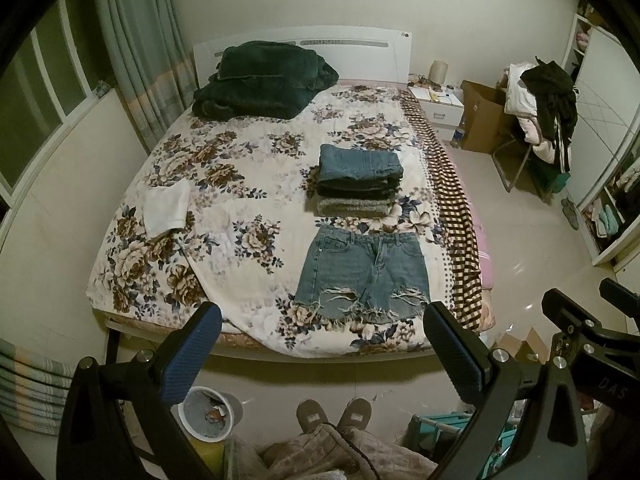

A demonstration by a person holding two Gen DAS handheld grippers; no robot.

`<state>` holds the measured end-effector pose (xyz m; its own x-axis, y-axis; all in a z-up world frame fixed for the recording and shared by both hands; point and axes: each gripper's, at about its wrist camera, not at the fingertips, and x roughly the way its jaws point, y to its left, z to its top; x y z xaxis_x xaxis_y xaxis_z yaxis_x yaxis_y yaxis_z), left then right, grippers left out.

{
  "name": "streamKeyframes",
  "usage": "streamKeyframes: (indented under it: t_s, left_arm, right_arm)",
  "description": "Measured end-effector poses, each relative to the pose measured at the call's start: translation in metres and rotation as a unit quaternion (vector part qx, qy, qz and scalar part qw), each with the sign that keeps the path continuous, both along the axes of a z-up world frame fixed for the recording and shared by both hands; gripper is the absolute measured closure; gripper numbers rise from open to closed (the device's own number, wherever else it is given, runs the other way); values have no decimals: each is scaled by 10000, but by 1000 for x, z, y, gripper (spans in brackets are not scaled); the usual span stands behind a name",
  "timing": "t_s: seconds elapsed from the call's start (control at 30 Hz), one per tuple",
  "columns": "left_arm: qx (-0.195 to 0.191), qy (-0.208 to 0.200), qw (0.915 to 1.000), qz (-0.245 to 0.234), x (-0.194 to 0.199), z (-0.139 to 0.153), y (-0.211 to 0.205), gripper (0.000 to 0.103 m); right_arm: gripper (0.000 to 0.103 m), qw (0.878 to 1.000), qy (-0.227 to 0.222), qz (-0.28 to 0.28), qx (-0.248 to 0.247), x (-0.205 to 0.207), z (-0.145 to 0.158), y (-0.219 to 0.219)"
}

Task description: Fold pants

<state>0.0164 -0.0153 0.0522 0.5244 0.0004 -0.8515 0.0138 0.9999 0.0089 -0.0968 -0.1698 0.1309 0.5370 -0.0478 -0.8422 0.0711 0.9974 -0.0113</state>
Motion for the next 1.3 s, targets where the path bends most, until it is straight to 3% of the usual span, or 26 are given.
streamKeyframes:
  t_s: [0.8,0.97,1.1,1.3]
  left_arm:
    - [6,-90,10000,0,-5,-6,2,0]
    - [258,-209,9993,146,25,-4,-1,0]
    - [447,-190,9987,165,51,-32,0,0]
    - [360,263,9990,55,92,-94,7,0]
  right_arm:
    - [0,10000,-15,-41,14,-3,2,0]
    - [0,9998,66,-164,93,12,7,1]
    - [0,9993,101,-341,109,39,-17,3]
    - [0,9979,258,-572,140,91,-83,2]
